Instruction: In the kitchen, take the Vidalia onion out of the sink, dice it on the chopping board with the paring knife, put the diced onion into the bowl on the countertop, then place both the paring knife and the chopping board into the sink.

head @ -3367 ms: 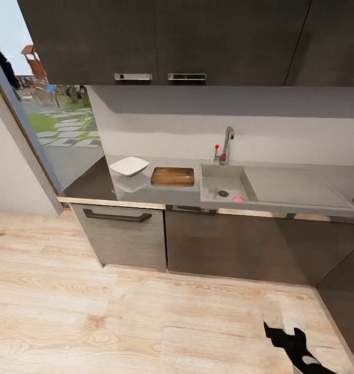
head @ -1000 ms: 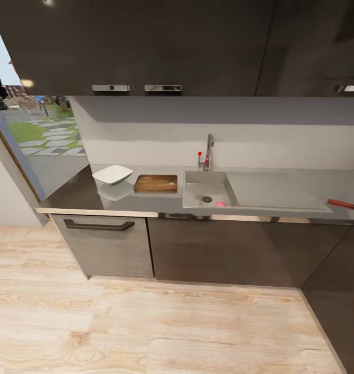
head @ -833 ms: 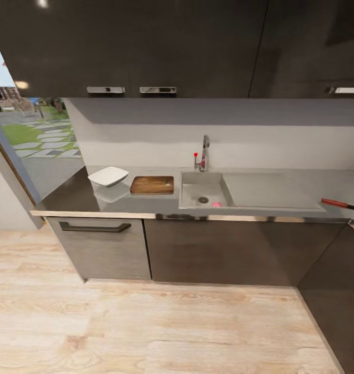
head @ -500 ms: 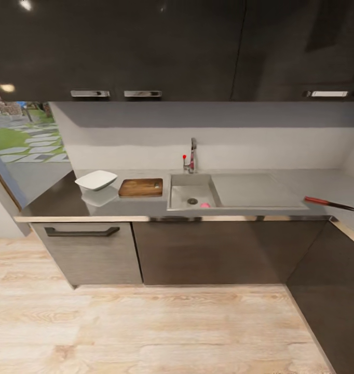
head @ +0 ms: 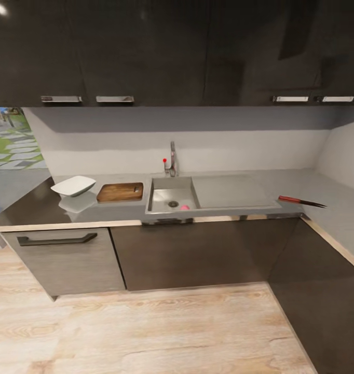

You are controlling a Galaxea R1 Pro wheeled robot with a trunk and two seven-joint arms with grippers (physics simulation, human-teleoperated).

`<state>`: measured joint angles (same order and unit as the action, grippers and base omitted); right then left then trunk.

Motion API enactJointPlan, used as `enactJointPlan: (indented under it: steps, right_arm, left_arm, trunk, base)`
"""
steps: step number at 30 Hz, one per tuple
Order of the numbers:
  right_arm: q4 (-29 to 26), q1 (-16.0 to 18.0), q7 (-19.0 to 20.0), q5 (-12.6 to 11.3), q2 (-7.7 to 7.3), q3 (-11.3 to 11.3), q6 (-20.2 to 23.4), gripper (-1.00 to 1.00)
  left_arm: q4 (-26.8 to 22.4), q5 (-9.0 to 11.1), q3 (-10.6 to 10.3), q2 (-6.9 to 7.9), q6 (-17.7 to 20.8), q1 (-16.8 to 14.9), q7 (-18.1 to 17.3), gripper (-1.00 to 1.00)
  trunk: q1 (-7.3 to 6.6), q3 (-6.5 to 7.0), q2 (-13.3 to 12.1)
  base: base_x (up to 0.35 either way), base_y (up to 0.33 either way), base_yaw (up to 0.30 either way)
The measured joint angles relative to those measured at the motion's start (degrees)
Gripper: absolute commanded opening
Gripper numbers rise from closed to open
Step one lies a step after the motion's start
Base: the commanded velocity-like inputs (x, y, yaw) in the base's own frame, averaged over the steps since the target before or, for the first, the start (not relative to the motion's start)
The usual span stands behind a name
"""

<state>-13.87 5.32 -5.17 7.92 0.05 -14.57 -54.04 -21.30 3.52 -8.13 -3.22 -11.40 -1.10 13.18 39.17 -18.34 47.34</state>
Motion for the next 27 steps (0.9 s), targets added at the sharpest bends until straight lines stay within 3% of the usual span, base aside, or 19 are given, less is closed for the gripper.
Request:
enactJointPlan:
  steps: [3,5,6,8,9,10,11,13,15,16,20,27]
  right_arm:
    - [0.0,0.0,0.0,0.0,0.03,0.0,0.0,1.0]
    - [0.0,0.0,0.0,0.0,0.01,0.0,0.0,1.0]
    - [0.0,0.0,0.0,0.0,0.01,0.0,0.0,1.0]
    - [0.0,0.0,0.0,0.0,-0.02,0.0,0.0,1.0]
    - [0.0,0.0,0.0,0.0,-0.03,0.0,0.0,1.0]
    - [0.0,0.0,0.0,0.0,-0.04,0.0,0.1,1.0]
    - [0.0,0.0,0.0,0.0,-0.02,0.0,0.1,1.0]
    - [0.0,0.0,0.0,0.0,0.02,0.0,0.1,1.0]
    - [0.0,0.0,0.0,0.0,0.0,0.0,0.1,1.0]
    - [0.0,0.0,0.0,0.0,-0.02,0.0,0.1,1.0]
    - [0.0,0.0,0.0,0.0,-0.03,0.0,0.2,1.0]
    - [0.0,0.0,-0.1,0.1,-0.05,0.0,0.4,1.0]
  left_arm:
    - [-2.3,-0.2,0.1,-0.86,2.0,0.0,0.2,1.0]
    - [-8.6,-0.2,0.0,-1.71,9.4,0.0,0.2,1.0]
    - [-12.6,-0.3,0.0,-2.17,15.1,0.0,0.1,1.0]
    - [-22.7,-0.2,-0.2,-2.72,30.2,0.0,-0.1,1.0]
    - [-25.5,-0.2,-0.2,-2.8,34.2,0.0,-0.1,1.0]
    - [-30.6,-0.2,-0.3,-2.93,40.7,-0.1,-0.2,1.0]
    - [-33.4,-0.2,-0.3,-2.98,43.6,-0.1,-0.2,1.0]
    - [-46.3,-0.1,-0.3,-3.99,52.8,-0.5,-0.1,1.0]
    - [-55.3,-0.1,-0.4,-4.66,58.9,-0.9,0.0,1.0]
    - [-59.5,-0.2,-0.4,-4.93,63.8,-1.8,0.0,1.0]
    - [-63.4,0.0,-0.5,-5.23,68.1,-8.2,0.0,1.0]
    - [-63.7,0.3,-0.5,-5.31,68.9,-19.5,0.0,1.0]
  trunk:
    - [0.0,0.14,0.0]
    - [0.0,0.16,0.0]
    - [0.0,0.18,0.0]
    - [0.0,0.19,0.0]
    - [0.0,0.18,0.0]
    - [0.0,0.19,0.0]
    - [0.0,0.19,0.0]
    - [0.0,0.19,0.0]
    - [0.0,0.19,0.0]
    - [0.0,0.19,0.0]
    - [0.0,0.19,0.0]
    - [0.0,0.19,0.0]
  base:
    - [0.0,-0.002,-0.031]
    - [0.0,-0.001,-0.01]
    - [0.0,0.0,-0.005]
    - [0.0,0.0,-0.003]
    - [0.0,0.0,-0.002]
    - [0.0,0.0,-0.001]
    - [0.0,0.0,0.0]
    - [0.0,0.0,0.0]
    - [0.0,0.0,0.0]
    - [0.0,0.0,0.0]
    - [0.0,0.0,0.0]
    - [0.0,0.0,0.0]
